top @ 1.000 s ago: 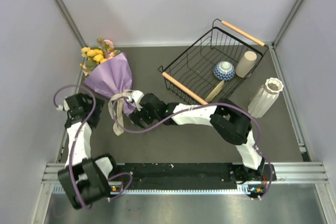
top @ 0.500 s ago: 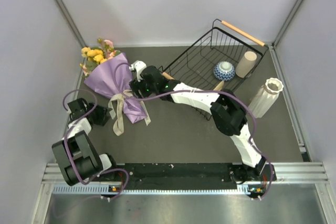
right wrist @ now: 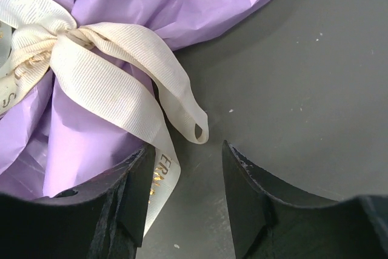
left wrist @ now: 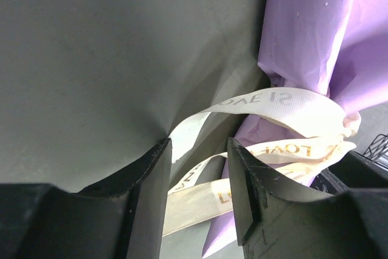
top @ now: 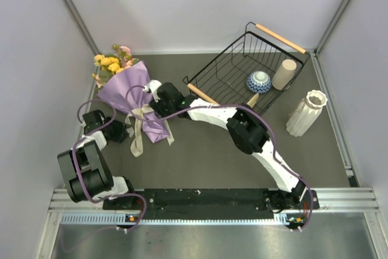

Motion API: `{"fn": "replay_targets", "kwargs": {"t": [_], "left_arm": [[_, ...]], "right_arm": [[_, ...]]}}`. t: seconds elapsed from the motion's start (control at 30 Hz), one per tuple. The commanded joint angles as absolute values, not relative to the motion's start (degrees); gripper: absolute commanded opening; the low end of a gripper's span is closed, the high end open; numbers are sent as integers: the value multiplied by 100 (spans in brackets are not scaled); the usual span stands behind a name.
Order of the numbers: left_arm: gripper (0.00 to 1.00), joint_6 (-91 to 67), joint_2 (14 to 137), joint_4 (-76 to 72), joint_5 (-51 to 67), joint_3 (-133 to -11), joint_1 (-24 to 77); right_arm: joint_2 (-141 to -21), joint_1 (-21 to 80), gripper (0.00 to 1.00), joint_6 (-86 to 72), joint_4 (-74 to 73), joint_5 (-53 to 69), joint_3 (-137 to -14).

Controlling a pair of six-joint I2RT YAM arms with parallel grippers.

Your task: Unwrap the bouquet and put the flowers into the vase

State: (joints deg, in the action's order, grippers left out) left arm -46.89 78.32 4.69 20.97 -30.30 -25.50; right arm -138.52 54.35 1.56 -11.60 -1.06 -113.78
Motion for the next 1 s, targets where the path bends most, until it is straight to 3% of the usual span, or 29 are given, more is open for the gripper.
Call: {"fn": "replay_targets", "kwargs": {"t": [0.0, 0.47, 0.93, 0.97], "left_arm": [[45, -4658, 8094, 430, 1697, -3418, -2321], [0, -4465, 8183, 492, 1784, -3726, -2276], [0, -4149, 7708, 922, 1310, -3989, -2030], [20, -3992, 7865, 1280, 1240, -4269, -2022]], "right_arm": [[-13904, 5440, 47, 220, -1125, -140, -11795], [-13685, 5423, 43, -211, -1177, 167, -11461], [-13272, 5423, 49, -527, -1476, 52, -11092], [-13245, 5432, 49, -536, -1477, 79, -11092]]}}
